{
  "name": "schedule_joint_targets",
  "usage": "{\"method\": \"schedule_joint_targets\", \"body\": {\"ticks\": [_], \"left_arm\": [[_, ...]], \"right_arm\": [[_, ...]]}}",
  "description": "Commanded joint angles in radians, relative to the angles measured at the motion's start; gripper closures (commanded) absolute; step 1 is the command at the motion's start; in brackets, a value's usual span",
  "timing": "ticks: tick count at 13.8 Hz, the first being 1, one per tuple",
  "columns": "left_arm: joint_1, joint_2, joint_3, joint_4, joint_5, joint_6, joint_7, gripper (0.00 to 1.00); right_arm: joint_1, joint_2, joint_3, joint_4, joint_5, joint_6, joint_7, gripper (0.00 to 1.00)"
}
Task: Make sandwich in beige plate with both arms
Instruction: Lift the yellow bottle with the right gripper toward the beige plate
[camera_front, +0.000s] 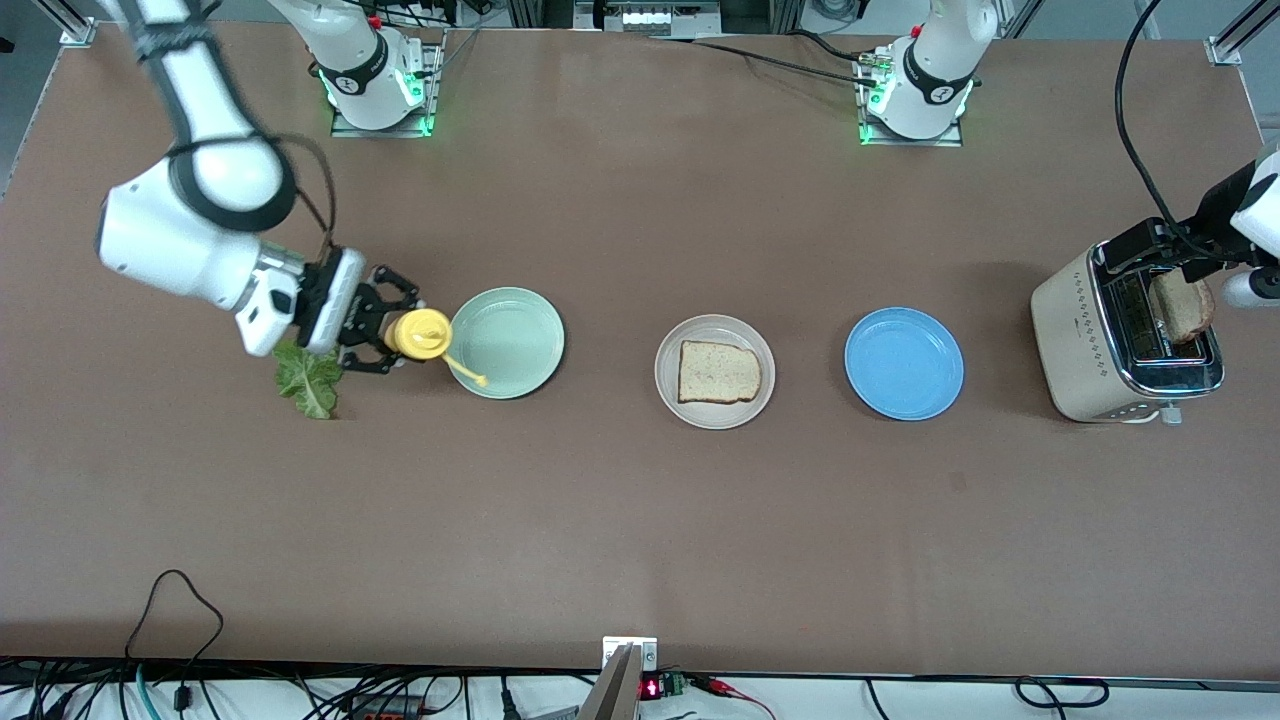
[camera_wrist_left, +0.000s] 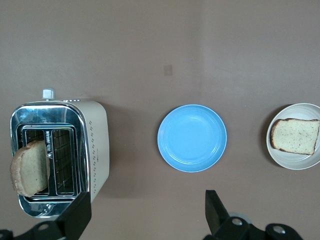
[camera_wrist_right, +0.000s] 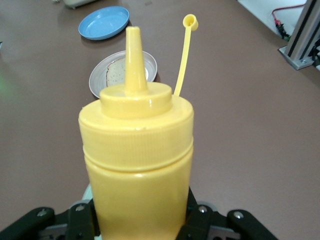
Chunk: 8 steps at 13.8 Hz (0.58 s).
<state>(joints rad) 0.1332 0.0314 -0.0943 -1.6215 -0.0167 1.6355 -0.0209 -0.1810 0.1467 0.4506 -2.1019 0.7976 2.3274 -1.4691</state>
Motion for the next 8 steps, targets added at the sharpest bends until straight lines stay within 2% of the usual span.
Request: {"method": "schedule_joint_targets", "body": {"ticks": [1, 4, 8], "left_arm": [[0.002, -0.022, -0.005, -0.02, 0.026, -0.005, -0.008, 0.0], [0.006, -0.024, -0.004, -0.02, 0.026, -0.005, -0.01, 0.0], [0.01, -0.024, -0.004, -0.02, 0.026, -0.002, -0.01, 0.0]], "right_arm": [[0.029, -0.079, 0.112, 0.008, -0.242, 0.052, 0.383, 1.0], [0.061, -0.075, 0.207, 0.033, -0.602, 0.052, 0.744, 1.0], [0.204, 0.016, 0.223, 0.062, -0.921, 0.05, 1.065, 1.0]]}}
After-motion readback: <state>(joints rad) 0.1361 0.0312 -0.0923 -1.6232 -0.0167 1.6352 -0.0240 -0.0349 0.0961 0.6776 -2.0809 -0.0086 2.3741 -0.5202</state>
